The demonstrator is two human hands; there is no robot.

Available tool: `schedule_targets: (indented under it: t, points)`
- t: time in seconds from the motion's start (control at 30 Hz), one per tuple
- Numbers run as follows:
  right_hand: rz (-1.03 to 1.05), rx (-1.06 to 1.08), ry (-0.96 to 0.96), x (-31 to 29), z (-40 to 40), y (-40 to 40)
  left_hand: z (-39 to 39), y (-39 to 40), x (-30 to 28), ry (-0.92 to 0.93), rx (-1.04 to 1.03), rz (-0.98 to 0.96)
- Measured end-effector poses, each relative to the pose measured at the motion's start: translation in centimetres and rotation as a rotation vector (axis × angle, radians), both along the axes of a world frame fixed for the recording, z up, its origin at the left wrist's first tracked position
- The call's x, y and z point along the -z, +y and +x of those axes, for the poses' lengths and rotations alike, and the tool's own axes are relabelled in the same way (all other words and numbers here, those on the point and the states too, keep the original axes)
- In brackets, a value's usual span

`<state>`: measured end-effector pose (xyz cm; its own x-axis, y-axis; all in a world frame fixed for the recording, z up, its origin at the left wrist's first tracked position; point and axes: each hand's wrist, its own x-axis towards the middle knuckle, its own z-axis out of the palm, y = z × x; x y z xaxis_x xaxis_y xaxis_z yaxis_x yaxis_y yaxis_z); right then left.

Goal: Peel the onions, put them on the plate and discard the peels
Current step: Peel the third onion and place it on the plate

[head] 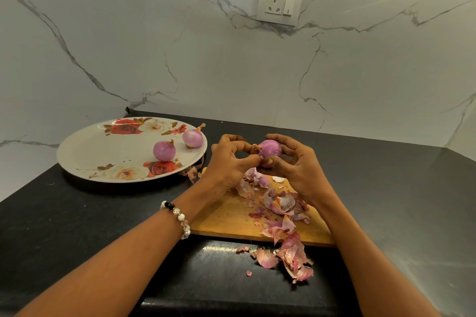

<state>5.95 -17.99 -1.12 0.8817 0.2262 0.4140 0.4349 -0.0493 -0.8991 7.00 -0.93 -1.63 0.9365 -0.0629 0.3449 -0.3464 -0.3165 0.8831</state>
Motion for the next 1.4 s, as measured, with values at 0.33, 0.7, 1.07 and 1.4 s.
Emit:
schedule_targets:
  t: [0.33,0.7,1.07,1.4]
  points:
    - [-0.118,0.062,-0.101,0.5,0.4,-0.2,-1.1,-0.5,-0.6,0.142,0.011,-0.104]
    - [-0.443,0.258,-0.336,1.0,1.3,-0.6,-1.2,-0.8,-0.5,0.056,-0.123,0.037]
    - [-0.202,0.14,-0.026,0.4,1.3,-1.9,-0.7,1.2,-1.8,-0.257,-0.235,0.176]
    - [0.159,0.102,0.118,-0.1,1.1,-1.5,0.0,1.7,-1.0,-0.277,-0.074,0.292]
